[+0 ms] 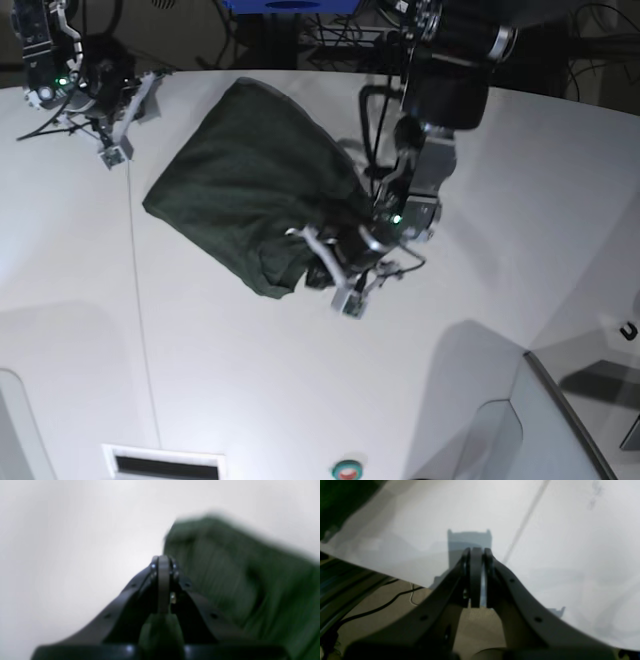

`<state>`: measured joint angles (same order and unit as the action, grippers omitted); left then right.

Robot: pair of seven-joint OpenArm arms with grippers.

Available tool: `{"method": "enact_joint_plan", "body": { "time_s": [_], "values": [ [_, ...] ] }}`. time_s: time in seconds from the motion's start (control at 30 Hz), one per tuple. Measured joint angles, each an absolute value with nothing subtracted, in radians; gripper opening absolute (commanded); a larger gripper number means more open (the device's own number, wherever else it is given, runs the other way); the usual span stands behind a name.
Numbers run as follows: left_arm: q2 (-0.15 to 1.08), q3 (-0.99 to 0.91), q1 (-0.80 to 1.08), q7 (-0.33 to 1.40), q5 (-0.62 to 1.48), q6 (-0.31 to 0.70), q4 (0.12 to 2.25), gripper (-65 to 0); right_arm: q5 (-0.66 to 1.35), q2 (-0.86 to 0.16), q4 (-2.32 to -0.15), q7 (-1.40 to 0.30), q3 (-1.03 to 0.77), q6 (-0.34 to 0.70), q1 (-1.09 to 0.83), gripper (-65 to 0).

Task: Layout the t-shirt on the table in an organized manner, then fold the t-shirt properly
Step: 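Grasp the bundle's corner with the left gripper and lift it, then pull the bundle straight with both grippers and lay it flat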

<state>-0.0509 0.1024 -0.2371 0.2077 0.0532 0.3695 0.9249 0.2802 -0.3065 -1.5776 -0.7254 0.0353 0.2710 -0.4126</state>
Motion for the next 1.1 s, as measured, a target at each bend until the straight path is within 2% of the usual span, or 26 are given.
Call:
{"method": "enact_joint_plan", "body": {
  "time_s": [0.1, 0.2, 0.3, 0.4, 0.53, 0.8, 0.97, 1.1],
  "values": [
    [-0.080, 0.091, -0.264, 0.173, 0.051, 0.364, 0.968, -65.0, 0.279, -0.307, -1.577, -0.731, -0.018, 0.271, -0.398, -62.9],
    [-0.083, 0.089, -0.212, 0.220, 0.057, 0.368, 1.166, -65.0, 0.276, -0.310, -1.575, -0.730, -0.070, 0.272, -0.355, -62.9],
    [-0.079, 0.085, -0.075, 0.277, 0.060, 0.366, 1.390, -65.0, 0.280, -0.336, -1.564, -0.730, -0.074, 0.272, -0.278, -62.9],
    [-0.070, 0.101, 0.127, 0.303, 0.055, 0.370, 1.494, -65.0, 0.275, -0.352, -1.503, -0.728, -0.062, 0.273, -0.160, -62.9],
    [-0.056, 0.140, 0.301, 0.225, 0.041, 0.367, 1.479, -65.0, 0.279, -0.349, -1.348, -0.727, 0.006, 0.276, -0.004, -62.9],
    [-0.004, 0.156, 0.407, 0.172, 0.043, 0.366, 1.454, -65.0, 0.277, -0.346, -1.164, -0.669, 0.180, 0.277, 0.134, -62.9],
    [0.027, 0.136, 0.406, 0.166, 0.046, 0.331, 1.447, -65.0, 0.277, -0.328, -1.159, -0.673, 0.232, 0.277, 0.121, -62.9],
    [0.035, 0.134, 0.323, 0.173, 0.045, 0.314, 1.357, -65.0, 0.278, -0.314, -1.173, -0.658, 0.237, 0.277, 0.095, -62.9]
  ]
}}
